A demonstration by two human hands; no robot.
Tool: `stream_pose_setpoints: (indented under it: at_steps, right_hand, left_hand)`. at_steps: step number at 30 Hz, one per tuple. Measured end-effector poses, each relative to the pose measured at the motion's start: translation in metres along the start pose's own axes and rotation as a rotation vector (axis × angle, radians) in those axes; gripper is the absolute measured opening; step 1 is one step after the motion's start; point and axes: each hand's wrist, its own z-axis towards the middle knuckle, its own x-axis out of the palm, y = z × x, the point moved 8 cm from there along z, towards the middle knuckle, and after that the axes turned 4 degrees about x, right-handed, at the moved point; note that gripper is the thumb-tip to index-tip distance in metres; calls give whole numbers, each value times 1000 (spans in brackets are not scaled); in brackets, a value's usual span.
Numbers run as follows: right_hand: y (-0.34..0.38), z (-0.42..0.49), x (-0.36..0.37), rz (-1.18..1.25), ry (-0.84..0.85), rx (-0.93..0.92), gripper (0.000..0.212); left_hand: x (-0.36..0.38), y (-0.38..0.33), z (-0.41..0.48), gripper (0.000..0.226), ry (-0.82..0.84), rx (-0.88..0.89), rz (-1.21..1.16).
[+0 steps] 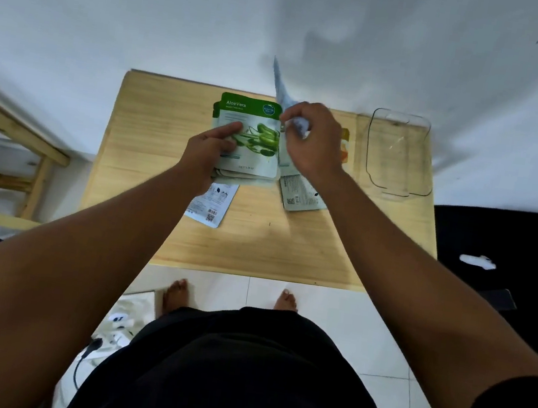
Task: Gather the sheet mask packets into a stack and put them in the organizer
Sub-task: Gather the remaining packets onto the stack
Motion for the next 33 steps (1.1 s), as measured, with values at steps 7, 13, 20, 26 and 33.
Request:
stream_pose_setpoints:
  at_steps: [7, 13, 20, 26, 33]
  right_hand:
    - [46, -19, 41, -102, 394, -116, 51]
    - [57, -21, 38, 50, 377, -52, 66]
    - [6, -12, 31, 351, 269, 383, 30]
    - [3, -12, 36, 438, 383, 392, 39]
    - [3, -10, 34, 286, 388, 296, 43]
  left_hand:
    - [0, -20, -2, 53, 76, 46, -51]
    - [-5, -22, -14, 54, 154, 57, -84]
    - [-3, -32, -22, 54, 251, 92, -113]
    - [-4, -31, -23, 53, 261, 80, -200]
    - [3, -30, -22, 41, 230, 56, -33]
